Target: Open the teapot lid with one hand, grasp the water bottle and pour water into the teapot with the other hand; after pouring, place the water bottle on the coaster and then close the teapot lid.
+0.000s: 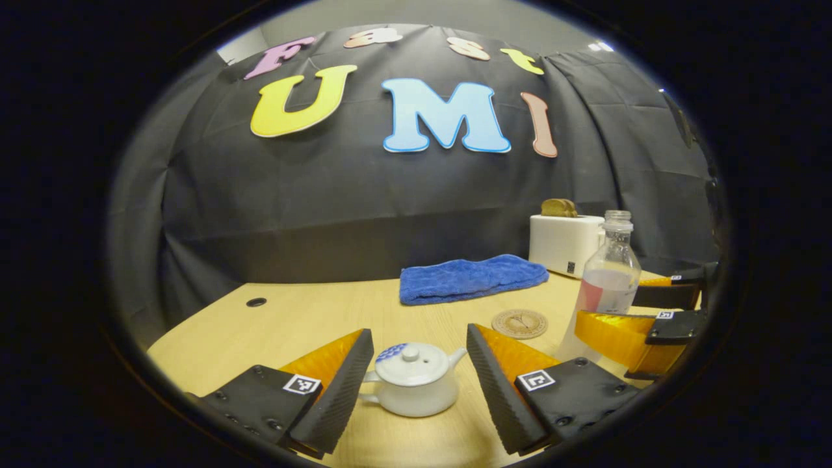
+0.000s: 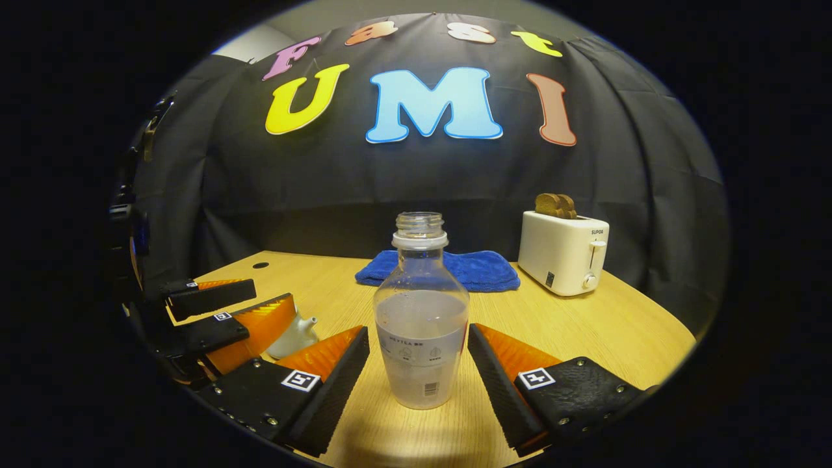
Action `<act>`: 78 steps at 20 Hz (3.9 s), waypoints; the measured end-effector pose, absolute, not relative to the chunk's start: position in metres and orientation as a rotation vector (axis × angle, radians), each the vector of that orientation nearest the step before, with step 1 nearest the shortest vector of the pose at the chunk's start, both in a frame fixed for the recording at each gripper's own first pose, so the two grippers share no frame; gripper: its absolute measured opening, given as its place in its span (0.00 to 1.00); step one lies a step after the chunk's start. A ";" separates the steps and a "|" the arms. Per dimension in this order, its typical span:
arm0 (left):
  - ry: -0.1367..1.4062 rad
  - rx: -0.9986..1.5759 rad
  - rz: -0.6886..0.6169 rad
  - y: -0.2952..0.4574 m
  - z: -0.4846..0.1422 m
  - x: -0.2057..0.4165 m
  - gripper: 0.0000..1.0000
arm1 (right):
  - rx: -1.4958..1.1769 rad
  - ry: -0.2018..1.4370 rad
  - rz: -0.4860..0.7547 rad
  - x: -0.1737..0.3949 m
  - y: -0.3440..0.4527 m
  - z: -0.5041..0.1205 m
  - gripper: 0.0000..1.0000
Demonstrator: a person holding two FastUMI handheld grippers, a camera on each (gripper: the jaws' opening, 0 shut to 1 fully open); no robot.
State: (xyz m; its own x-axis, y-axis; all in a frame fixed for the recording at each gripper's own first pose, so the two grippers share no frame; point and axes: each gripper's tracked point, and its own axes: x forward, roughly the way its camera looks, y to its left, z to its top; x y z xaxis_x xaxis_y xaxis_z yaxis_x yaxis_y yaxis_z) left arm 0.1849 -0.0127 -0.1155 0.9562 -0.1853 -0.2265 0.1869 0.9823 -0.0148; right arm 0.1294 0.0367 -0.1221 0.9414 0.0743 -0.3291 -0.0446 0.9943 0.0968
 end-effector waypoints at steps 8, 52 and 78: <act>0.258 -0.018 -0.171 -0.013 -0.132 0.201 0.95 | 0.073 0.327 0.052 0.137 0.038 -0.127 0.95; 0.135 -0.024 -0.072 0.075 -0.092 0.186 0.11 | 0.066 0.407 0.048 0.137 0.039 -0.155 0.96; 0.178 -0.212 -0.139 0.100 -0.115 0.178 0.12 | -0.204 0.430 0.040 0.149 0.039 -0.133 0.77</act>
State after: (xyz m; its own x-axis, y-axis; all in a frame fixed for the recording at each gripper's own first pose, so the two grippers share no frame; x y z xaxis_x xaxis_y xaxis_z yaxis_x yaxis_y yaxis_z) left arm 0.1775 0.1001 -0.1145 0.9746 -0.1560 -0.1609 0.1185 0.9681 -0.2206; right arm 0.1486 0.0391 -0.1325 0.9084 -0.0042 -0.4181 -0.0818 0.9788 -0.1875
